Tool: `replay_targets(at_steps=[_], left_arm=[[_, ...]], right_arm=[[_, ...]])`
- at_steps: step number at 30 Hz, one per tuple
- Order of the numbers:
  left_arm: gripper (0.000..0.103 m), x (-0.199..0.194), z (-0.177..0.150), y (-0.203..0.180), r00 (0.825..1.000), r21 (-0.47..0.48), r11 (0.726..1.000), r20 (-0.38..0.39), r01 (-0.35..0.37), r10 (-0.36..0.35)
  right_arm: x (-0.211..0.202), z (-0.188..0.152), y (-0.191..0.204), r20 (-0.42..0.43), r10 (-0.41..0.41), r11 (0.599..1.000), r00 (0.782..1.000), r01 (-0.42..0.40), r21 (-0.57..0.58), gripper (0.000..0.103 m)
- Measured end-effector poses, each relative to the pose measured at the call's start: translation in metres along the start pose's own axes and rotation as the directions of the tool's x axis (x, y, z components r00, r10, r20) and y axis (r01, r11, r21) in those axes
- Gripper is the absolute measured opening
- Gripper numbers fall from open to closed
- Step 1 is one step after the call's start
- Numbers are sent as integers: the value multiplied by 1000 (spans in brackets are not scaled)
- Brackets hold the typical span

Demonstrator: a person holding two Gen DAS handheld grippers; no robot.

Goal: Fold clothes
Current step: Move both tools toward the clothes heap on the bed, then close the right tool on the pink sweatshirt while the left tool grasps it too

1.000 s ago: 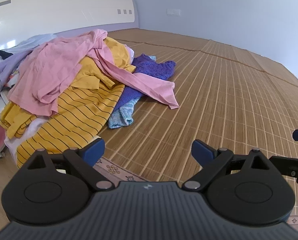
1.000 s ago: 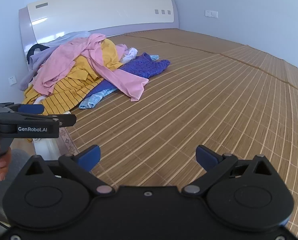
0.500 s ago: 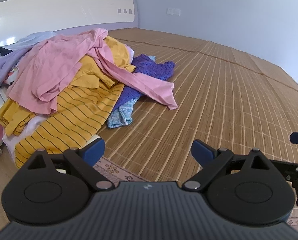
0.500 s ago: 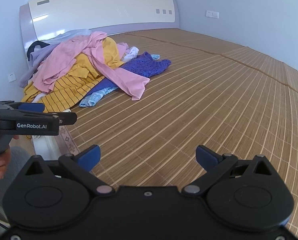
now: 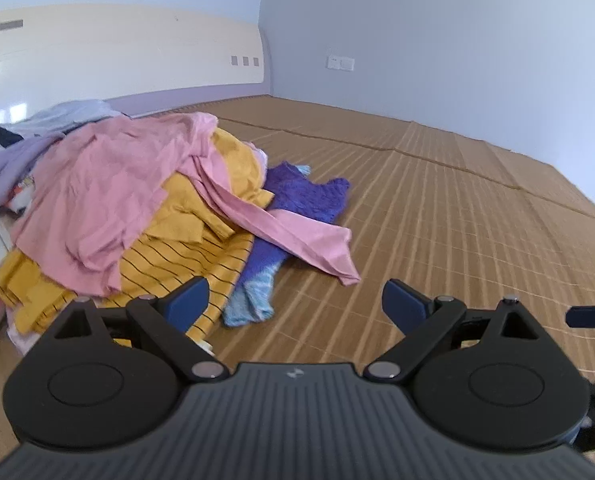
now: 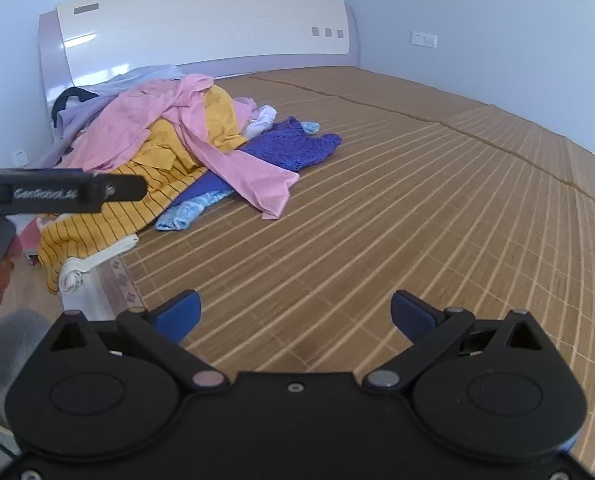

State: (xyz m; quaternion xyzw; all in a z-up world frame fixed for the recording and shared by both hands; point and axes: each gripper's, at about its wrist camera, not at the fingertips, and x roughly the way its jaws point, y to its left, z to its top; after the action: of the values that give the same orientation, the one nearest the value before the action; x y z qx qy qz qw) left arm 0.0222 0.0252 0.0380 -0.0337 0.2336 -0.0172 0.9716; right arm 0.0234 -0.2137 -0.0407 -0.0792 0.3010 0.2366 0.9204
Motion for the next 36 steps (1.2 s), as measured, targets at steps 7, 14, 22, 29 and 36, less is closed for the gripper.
replay_targets(at_steps=[7,14,22,29,36], left_arm=[[96,10,8,21,1000,9,1000,18,20,-20],[96,23,16,45,999,-4,999,4,46,-46],[96,49,37,80,999,9,999,18,-40,40],[96,98,55,114,996,-20,996,15,-84,85],[96,134,61,134,983,20,983,19,-183,183]], right_arm=[[22,10,11,-21,56,998,998,-56,2,101],[49,27,20,-26,61,998,998,-61,-8,95],[79,48,31,-33,113,993,993,-113,-16,91],[102,73,51,110,133,988,985,-123,-97,91],[160,94,78,95,151,974,984,-132,-185,65]])
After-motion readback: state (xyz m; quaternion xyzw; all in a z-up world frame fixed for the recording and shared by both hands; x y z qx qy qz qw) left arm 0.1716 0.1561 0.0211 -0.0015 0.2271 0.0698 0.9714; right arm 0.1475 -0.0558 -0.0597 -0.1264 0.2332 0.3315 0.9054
